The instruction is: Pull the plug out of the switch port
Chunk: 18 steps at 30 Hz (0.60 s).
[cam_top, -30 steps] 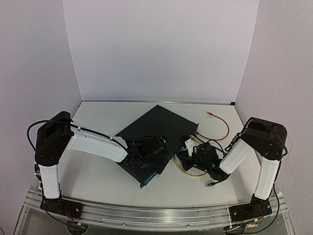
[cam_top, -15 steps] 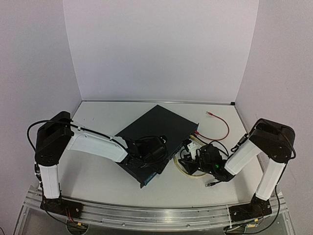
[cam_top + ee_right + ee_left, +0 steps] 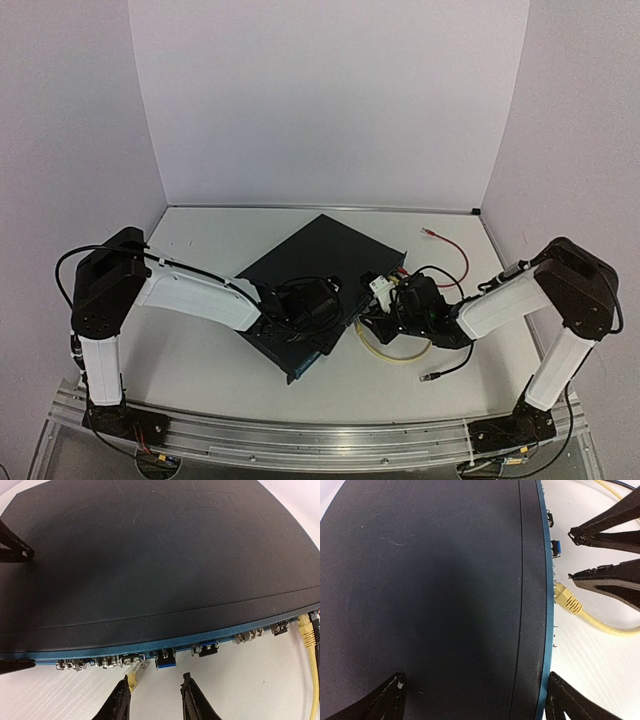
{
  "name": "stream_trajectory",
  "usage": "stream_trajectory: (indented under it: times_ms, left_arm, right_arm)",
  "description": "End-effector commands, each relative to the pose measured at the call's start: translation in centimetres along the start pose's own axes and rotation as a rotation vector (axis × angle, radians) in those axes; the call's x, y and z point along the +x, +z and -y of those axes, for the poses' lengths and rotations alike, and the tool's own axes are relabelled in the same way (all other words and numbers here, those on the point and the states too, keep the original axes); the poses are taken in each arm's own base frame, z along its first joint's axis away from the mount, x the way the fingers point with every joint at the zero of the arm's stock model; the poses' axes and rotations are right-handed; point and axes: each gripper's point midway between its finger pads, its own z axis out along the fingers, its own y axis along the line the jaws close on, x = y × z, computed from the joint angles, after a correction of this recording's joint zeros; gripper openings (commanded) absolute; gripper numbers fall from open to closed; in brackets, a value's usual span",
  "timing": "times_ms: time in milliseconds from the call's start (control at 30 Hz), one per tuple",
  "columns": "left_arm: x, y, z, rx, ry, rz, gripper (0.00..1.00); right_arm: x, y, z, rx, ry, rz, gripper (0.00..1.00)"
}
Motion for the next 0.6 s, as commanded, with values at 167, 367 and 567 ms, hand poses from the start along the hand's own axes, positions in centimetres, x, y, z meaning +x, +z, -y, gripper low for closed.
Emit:
stream_trajectory:
  times_ms: [167,367,567]
  left_arm:
    - [8.5,2.6,-0.5,0.051,0.004,-0.278,0.93]
    - [8.7,2.8,-0.5,0.051,0.001,-0.281,0.93]
    - [8.8,2.8,-0.5,0.053,0.0,-0.283,0.93]
  right_arm:
    - [-1.1,0.9,0.3,0.014,-0.041,-0.002,0.27]
    - [-1.3,1.1,0.4,0.027,-0.05,-0.002,0.26]
    - [-1.8,1.5,0.8,0.047,-0.053,0.007,0.25]
